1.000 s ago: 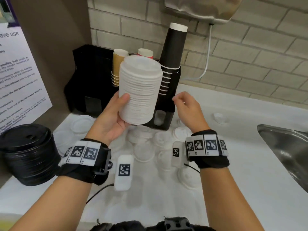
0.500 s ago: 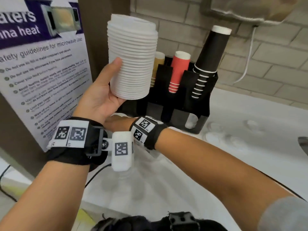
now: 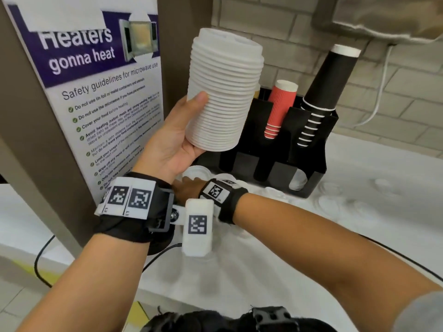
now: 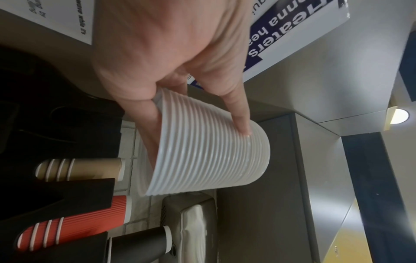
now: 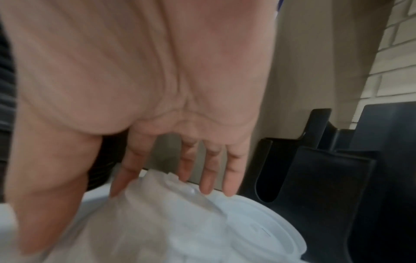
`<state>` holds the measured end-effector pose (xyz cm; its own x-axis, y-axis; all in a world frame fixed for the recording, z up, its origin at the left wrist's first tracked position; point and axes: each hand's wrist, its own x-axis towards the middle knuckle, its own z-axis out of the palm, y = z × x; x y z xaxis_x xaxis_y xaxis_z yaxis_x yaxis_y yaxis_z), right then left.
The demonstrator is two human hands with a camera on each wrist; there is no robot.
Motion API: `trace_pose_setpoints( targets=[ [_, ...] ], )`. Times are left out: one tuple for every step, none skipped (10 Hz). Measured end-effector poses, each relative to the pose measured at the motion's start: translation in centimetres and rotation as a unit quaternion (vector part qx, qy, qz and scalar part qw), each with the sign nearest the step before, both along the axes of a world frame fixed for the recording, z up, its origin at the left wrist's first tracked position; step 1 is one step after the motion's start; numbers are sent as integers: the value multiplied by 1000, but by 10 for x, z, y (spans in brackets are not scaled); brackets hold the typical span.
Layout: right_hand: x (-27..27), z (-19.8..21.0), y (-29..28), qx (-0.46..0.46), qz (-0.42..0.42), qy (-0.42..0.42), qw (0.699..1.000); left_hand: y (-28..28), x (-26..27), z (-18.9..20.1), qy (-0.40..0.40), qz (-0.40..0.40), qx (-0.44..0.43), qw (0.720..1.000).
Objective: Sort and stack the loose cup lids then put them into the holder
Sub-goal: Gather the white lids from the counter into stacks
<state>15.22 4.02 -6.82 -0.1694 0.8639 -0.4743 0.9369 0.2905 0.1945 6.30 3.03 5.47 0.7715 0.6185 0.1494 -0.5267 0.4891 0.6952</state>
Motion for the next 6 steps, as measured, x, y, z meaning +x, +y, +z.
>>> trace_pose_setpoints(
  targets=[
    [7, 16, -42, -6, -74, 10, 997, 3, -5, 1, -9, -6, 3, 1000],
    [22, 25, -59, -45, -94, -57, 993, 3, -8, 5, -13, -6, -4, 1000],
    [38, 41, -67, -123, -119, -84, 982, 1, -10, 9, -13, 4, -16, 1000],
    [44, 55, -64, -92, -125, -34, 987, 1, -11, 9, -6, 20, -21, 1000],
    [42, 47, -42, 0, -111, 6, 994, -1, -11, 11, -10, 27, -21, 999],
    [37, 25, -26, 10, -129, -19, 991, -2, -12, 11, -3, 34, -20, 999]
  ],
)
